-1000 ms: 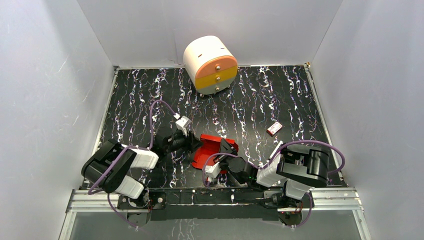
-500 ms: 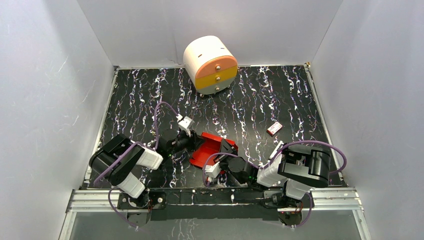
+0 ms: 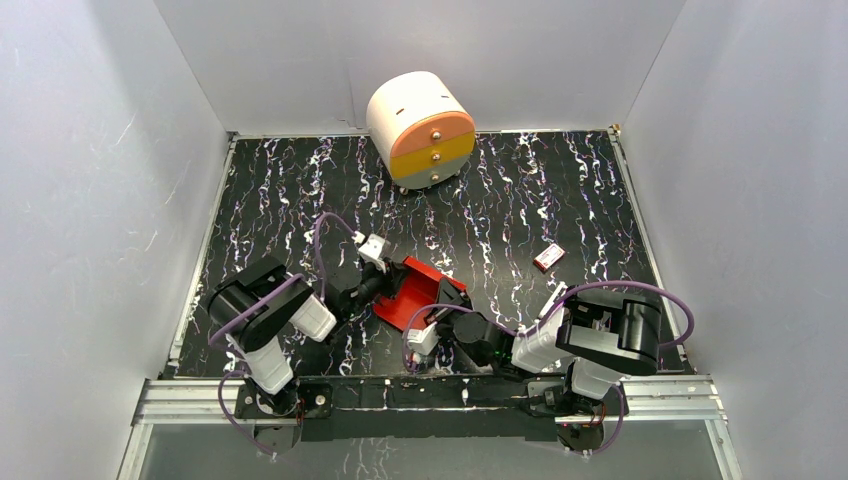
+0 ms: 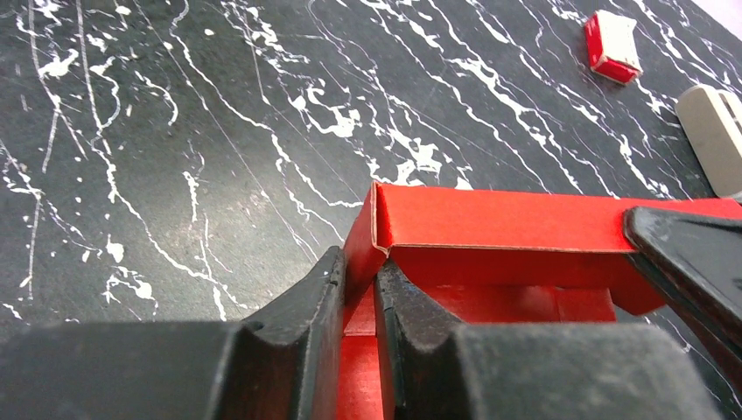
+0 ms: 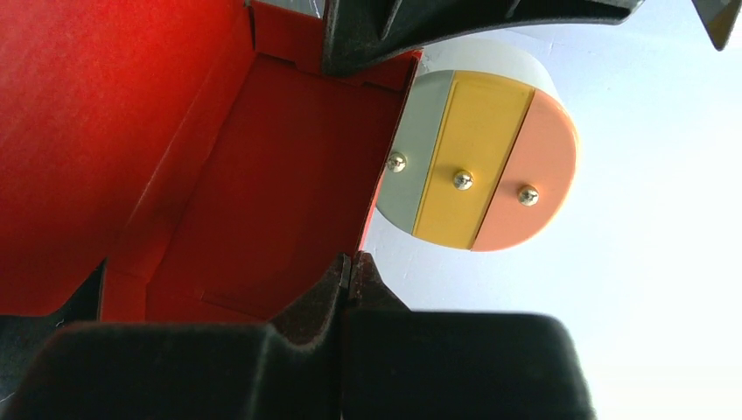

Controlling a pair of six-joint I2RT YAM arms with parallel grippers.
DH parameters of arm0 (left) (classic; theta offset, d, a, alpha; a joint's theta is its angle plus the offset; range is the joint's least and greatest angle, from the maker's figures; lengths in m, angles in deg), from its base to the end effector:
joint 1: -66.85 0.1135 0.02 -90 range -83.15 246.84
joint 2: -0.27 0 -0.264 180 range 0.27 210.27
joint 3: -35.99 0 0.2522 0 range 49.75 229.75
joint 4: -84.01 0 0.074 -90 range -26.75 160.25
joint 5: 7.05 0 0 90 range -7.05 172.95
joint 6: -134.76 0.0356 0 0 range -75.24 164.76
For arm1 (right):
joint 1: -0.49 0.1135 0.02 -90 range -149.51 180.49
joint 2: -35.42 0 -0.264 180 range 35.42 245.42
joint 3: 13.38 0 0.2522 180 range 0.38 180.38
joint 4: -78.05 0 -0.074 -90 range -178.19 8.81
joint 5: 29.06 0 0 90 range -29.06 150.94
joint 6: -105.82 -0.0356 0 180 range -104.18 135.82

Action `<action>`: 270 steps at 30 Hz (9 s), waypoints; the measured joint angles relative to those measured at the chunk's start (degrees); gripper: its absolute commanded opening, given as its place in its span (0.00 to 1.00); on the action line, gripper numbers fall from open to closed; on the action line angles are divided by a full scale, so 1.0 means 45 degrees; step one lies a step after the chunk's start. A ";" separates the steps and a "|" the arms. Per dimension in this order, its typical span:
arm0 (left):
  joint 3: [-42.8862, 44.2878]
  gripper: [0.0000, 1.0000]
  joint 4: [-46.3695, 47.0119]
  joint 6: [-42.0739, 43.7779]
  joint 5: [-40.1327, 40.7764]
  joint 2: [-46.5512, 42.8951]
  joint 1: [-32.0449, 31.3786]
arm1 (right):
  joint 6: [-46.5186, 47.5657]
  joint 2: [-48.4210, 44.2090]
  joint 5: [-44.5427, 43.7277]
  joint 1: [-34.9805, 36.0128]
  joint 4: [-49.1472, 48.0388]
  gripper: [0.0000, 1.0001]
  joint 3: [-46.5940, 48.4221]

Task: Fold the paper box

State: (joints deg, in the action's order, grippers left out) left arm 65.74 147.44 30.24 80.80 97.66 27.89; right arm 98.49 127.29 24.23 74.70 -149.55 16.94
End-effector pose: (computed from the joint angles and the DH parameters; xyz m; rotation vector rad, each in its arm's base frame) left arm 0.2007 -0.1640 0.1340 0.3881 1.6522 -0.7378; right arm 0.0880 0.2331 0.1309 -1.6317 0.7995 -0.6834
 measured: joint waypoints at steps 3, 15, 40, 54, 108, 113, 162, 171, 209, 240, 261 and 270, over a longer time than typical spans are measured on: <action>0.0000 0.10 0.0889 0.0024 0.0627 0.0568 -0.0180 | -0.0063 -0.0005 0.0087 0.0000 0.0136 0.00 0.0097; 0.0199 0.03 0.2365 0.0340 0.3385 0.1690 -0.1185 | -0.0583 -0.0170 0.0228 -0.0053 0.0874 0.00 0.0432; 0.0209 0.00 0.2880 0.1078 0.5003 0.2152 -0.1846 | -0.2812 -0.1059 0.0937 -0.0262 0.1783 0.30 0.0583; -0.0189 0.00 0.2861 0.1559 0.5231 0.2074 -0.1520 | -0.8116 -0.5158 0.1870 -0.0180 0.4687 0.75 0.0656; -0.0325 0.00 0.2351 0.2142 0.4833 0.1472 -0.1365 | -1.6626 0.2594 0.9549 -0.6883 -0.5848 0.33 -0.0767; -0.0325 0.00 0.2195 0.2113 0.4872 0.1360 -0.1355 | -1.6762 0.2594 0.9811 -0.6883 -0.5877 0.13 -0.0680; -0.0695 0.25 -0.0466 0.0753 0.9272 -0.0889 -0.1948 | -1.7942 0.0597 0.7189 -0.5323 -0.5493 0.62 -0.0306; -0.1030 0.45 -0.2540 0.0034 0.9340 -0.3162 -0.1948 | -1.7670 -0.1865 0.6970 -0.5319 -0.2521 0.64 -0.0311; 0.3614 0.83 -1.7704 -0.5693 0.4265 -0.9452 0.0058 | -1.8413 -0.3259 0.7291 -0.6421 0.3138 0.57 0.1166; 0.2351 0.61 -1.1370 -1.0890 0.1787 -0.6445 -0.1035 | -1.8467 0.0345 1.0516 -0.7072 -0.1438 0.06 0.0719; 0.2021 0.37 -0.9190 -1.2230 0.2317 -0.4949 -0.1753 | -1.9103 0.0345 0.7184 -0.4920 -0.2905 0.00 0.0078; 0.1996 0.26 -0.8801 -1.2259 0.2467 -0.4517 -0.1841 | -1.8948 0.0355 0.6392 -0.4702 -0.2939 0.00 0.0078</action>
State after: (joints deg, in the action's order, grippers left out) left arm 74.72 107.84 -24.93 91.90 77.33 19.60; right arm 13.23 128.89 52.99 53.54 -162.78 17.29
